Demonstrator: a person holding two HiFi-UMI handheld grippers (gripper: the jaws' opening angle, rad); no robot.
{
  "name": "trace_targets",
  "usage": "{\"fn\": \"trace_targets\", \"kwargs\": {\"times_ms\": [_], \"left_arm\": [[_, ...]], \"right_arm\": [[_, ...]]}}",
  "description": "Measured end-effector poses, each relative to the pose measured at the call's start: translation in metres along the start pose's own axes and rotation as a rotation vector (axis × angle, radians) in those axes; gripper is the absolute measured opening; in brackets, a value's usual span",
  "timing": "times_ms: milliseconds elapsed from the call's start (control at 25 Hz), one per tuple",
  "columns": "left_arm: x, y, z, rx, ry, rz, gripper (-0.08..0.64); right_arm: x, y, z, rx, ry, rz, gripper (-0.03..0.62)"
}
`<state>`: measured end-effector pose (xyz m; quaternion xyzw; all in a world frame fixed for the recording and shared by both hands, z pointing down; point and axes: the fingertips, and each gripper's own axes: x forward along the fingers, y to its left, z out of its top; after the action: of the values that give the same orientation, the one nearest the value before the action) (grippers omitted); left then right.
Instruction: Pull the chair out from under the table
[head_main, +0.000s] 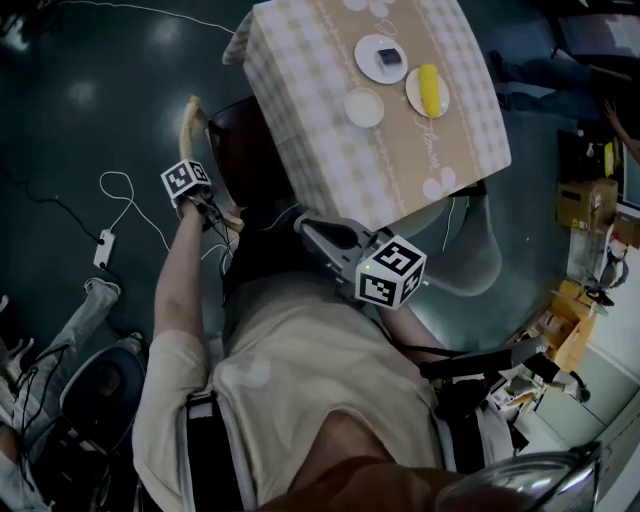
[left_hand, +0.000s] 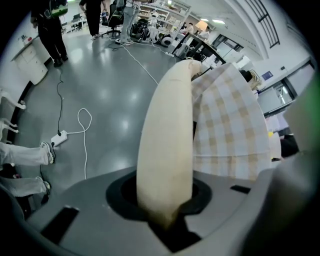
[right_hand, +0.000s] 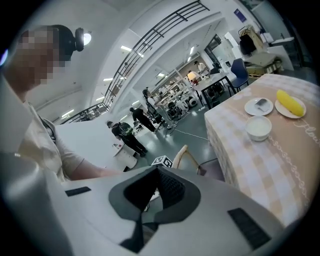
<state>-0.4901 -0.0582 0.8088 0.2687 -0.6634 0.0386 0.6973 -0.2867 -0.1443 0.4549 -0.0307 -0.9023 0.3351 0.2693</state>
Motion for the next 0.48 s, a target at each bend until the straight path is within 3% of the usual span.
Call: {"fn": "trace_targets", "kwargs": {"times_ms": [480], "left_arm": [[0.0006, 0.0103, -0.0058, -0.036, -0.014, -0.011, 0.091]], "right_arm": [[-0.0008, 0.0002, -0.0028, -0.001, -0.029, 0.004, 0.009]]}}
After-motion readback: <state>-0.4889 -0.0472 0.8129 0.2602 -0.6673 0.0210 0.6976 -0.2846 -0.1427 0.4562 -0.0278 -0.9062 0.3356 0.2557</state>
